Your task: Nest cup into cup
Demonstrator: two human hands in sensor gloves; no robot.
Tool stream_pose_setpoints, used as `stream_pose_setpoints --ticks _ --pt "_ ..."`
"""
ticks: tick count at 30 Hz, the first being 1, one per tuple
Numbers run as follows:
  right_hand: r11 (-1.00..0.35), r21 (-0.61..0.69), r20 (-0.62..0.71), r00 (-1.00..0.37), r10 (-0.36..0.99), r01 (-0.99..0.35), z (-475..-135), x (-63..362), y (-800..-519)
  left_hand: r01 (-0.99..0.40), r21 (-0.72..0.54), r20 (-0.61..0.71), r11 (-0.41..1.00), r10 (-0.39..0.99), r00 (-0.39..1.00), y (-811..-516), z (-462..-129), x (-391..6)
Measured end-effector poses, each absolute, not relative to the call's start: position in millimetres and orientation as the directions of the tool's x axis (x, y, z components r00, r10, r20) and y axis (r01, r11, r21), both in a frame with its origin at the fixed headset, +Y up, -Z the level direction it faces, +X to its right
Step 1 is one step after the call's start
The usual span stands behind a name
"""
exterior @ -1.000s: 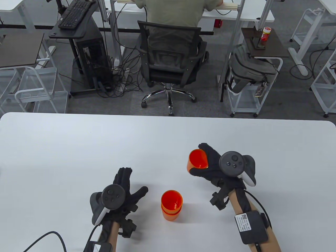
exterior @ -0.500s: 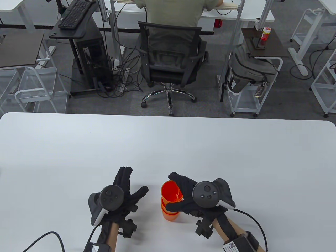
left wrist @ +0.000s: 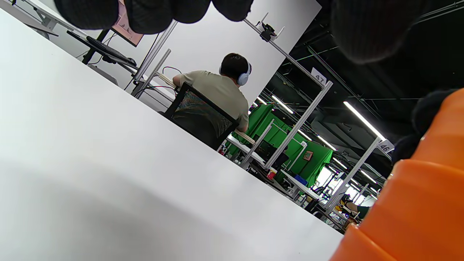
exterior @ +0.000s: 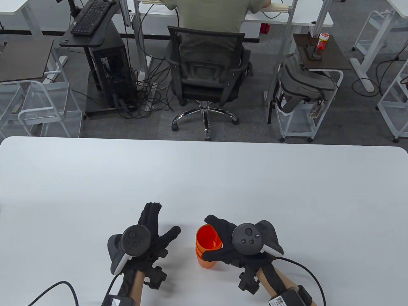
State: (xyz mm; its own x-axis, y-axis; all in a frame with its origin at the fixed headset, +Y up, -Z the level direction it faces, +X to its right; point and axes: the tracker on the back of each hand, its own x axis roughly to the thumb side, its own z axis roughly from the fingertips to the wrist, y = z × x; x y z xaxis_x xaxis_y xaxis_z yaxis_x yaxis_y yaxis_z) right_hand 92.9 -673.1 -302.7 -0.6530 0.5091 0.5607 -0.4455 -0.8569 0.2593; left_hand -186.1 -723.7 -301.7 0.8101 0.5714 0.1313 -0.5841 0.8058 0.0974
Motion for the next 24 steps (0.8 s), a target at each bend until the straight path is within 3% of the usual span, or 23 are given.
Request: stream_pose_setpoints --ticks 10,14,16,20,24 --pt "-0.848 0.222 0.557 -0.651 0.516 -0.481 -299.6 99.0 -662.5 -0.563 0.103 0.144 0.82 0.548 0.824 -720.6 -301.1 -185.5" --pt "-0.836 0.081 0.525 -0.69 0.498 -0.542 -295.4 113.9 -648.0 -0.454 0.148 0.166 0.879 0.431 0.887 -713.0 -297.6 -183.4" --pt "-0.847 -0.059 0.501 -0.75 0.432 -0.528 -292.2 123.2 -644.5 -0.336 0.193 0.172 0.922 0.306 0.937 -708.9 -294.5 -181.0" --pt "-0.901 -0.293 0.371 -0.907 0.202 -0.32 -289.2 141.5 -652.1 -0.088 0.255 0.145 0.963 0.052 0.988 -708.5 -292.4 -174.0" --pt "-0.945 -0.324 0.227 -0.973 -0.035 -0.042 -296.1 158.0 -677.2 0.076 0.238 0.128 0.968 -0.109 0.986 -714.2 -293.8 -166.4"
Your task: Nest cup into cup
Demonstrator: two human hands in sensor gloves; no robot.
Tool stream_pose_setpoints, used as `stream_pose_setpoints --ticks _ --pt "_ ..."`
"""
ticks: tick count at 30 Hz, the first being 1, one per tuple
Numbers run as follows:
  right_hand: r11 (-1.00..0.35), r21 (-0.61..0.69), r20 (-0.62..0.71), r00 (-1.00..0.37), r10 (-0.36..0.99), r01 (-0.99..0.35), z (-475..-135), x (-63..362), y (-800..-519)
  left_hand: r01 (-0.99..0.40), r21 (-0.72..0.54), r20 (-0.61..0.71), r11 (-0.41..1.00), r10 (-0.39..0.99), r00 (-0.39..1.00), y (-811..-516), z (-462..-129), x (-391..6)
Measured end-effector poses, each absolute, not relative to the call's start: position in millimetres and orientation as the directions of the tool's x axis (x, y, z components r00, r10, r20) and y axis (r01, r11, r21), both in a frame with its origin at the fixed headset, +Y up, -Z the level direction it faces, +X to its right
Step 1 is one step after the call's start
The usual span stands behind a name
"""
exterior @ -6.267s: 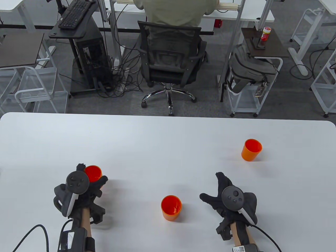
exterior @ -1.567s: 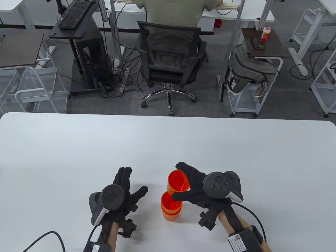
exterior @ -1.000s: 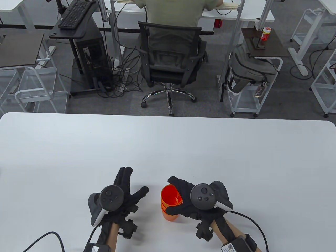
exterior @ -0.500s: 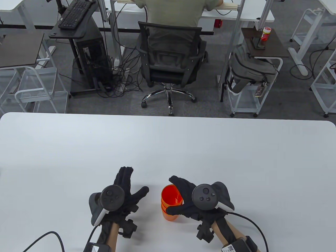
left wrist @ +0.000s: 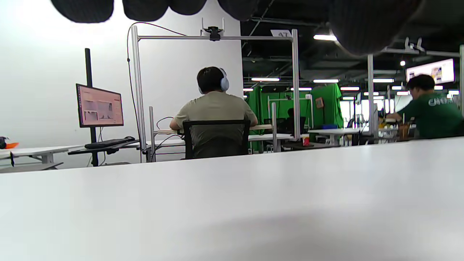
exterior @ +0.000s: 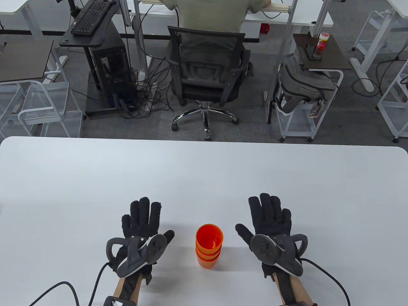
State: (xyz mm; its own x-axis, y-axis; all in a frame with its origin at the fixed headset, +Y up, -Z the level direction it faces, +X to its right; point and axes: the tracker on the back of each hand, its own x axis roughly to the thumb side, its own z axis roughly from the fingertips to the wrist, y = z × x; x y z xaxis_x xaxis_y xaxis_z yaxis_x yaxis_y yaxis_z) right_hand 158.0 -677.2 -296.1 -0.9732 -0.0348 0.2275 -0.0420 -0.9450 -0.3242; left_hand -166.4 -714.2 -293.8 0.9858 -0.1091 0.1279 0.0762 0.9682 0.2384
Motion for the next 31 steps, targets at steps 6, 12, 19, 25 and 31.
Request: stream_pose_setpoints --ticks 6,12,19,25,31 --pt "-0.977 -0.192 0.154 -0.98 -0.127 0.096 -307.8 178.1 -709.6 0.196 0.202 0.134 0.96 -0.225 0.965 -726.0 -299.6 -159.5" --pt "-0.984 -0.164 0.169 -0.98 -0.103 0.075 -313.7 177.6 -718.9 0.211 0.157 0.136 0.965 -0.233 0.963 -737.3 -307.0 -162.5" --pt "-0.99 -0.133 0.183 -0.98 -0.073 0.049 -318.3 171.9 -721.6 0.218 0.123 0.148 0.968 -0.235 0.961 -744.9 -309.9 -161.8" --pt "-0.991 -0.124 0.185 -0.98 -0.075 0.053 -317.6 172.1 -722.7 0.211 0.12 0.142 0.97 -0.227 0.964 -743.8 -309.2 -162.8" --pt "-0.991 -0.121 0.183 -0.981 -0.07 0.049 -315.3 172.8 -722.1 0.193 0.122 0.136 0.974 -0.209 0.968 -742.5 -308.9 -166.0"
